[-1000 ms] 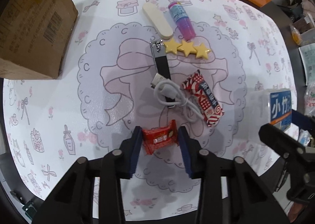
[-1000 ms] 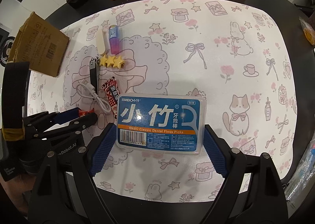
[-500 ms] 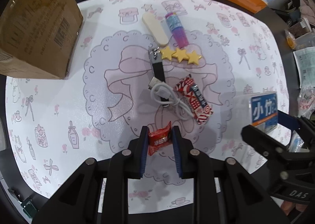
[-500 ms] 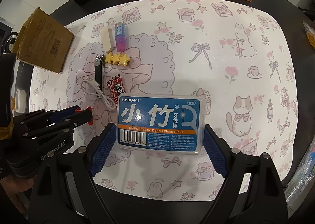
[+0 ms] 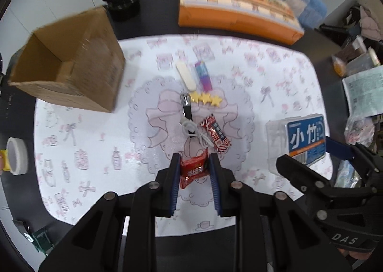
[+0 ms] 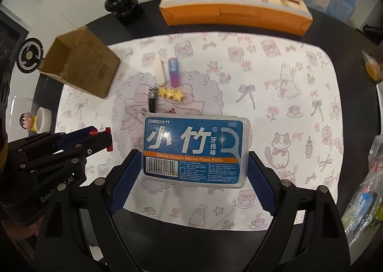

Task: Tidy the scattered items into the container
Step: 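Carry the floss box with the right tool and the candy with the left tool toward the box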

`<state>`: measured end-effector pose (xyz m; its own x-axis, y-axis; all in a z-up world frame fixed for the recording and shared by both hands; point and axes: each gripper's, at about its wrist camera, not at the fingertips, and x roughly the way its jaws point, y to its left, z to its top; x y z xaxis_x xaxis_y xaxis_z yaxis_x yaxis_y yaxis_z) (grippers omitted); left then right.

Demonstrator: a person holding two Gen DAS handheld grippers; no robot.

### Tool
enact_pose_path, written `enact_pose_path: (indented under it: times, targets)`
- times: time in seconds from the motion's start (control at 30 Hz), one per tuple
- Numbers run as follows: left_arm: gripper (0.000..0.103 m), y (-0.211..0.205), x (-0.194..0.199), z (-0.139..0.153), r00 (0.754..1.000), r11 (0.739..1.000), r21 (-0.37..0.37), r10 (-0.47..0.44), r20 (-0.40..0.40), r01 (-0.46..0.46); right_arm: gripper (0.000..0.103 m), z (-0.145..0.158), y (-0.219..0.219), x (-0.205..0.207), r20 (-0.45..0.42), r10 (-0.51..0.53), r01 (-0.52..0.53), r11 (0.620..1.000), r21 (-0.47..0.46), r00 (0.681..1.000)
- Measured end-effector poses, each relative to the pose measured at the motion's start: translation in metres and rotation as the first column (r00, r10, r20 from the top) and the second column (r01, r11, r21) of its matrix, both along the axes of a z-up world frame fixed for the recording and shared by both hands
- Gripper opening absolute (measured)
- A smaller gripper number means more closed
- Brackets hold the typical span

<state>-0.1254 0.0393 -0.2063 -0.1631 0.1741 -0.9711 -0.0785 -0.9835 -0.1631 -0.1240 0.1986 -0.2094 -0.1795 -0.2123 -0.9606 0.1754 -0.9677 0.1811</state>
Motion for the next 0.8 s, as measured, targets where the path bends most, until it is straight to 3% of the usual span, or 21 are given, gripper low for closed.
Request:
enact_pose_path:
  times: [0.33,0.53,0.8]
  targets:
    - [0.023,-0.045,0.007,0.067,0.997,1.000,0.028,0.002,-0.076,0.000,0.088,0.075,-0.046,0.004,-0.076,-0.006,0.008,1.000,0.016,0.997]
    - [0.023,-0.089,0.007,0.086,0.995,1.000,0.029,0.010,-0.099,-0.007,0.088,0.094,-0.081,0.009,-0.093,-0.020,0.022,1.000,0.015,0.995]
    - [0.023,-0.152,-0.006,0.090,0.994,0.999,0.030,0.028,-0.105,-0.025,0.088,0.104,-0.139,0.002,-0.100,-0.012,0.014,1.000,0.018,0.995]
